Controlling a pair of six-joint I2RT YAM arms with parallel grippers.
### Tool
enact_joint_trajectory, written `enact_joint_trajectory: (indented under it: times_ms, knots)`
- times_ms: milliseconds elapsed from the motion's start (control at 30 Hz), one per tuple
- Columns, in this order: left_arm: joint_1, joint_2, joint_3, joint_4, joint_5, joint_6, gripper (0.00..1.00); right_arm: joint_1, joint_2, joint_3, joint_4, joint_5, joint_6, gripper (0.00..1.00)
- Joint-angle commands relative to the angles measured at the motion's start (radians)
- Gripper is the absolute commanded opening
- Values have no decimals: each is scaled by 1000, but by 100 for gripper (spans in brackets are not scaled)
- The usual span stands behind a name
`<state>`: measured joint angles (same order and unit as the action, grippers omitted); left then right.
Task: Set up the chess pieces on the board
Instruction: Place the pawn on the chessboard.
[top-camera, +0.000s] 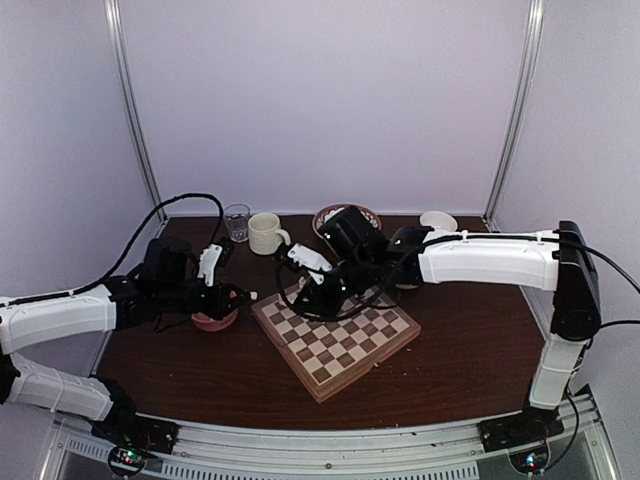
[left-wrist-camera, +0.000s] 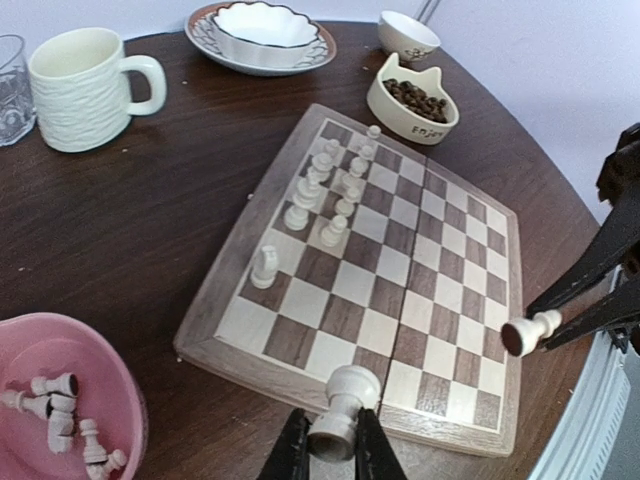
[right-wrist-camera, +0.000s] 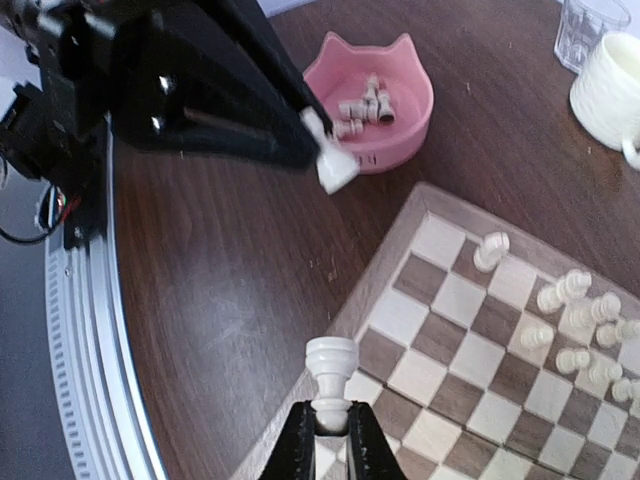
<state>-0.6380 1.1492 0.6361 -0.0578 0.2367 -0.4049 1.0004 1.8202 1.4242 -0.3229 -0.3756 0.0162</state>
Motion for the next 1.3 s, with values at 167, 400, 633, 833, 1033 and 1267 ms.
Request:
enact_joint_trajectory:
  times_ms: [167, 400, 633, 833, 1033, 1267]
  knots:
    - [-3, -36, 22, -53, -154, 31, 0, -13, 142, 324, -893, 153, -153, 0]
    - [-3, -26, 23, -53, -150, 31, 0, -12, 253, 392, -1076, 293, -172, 0]
    - [-3, -25, 25, -52, -143, 31, 0, -14, 323, 452, -1122, 333, -181, 7]
    - [-3, -27, 26, -57, -138, 30, 0, -14, 382, 513, -1146, 350, -184, 16]
    - [-3, -28, 26, -58, -132, 29, 0, -14, 358, 510, -1111, 348, -184, 49]
    - [-3, -33, 24, -59, -134, 29, 0, -15, 204, 415, -939, 294, -166, 57]
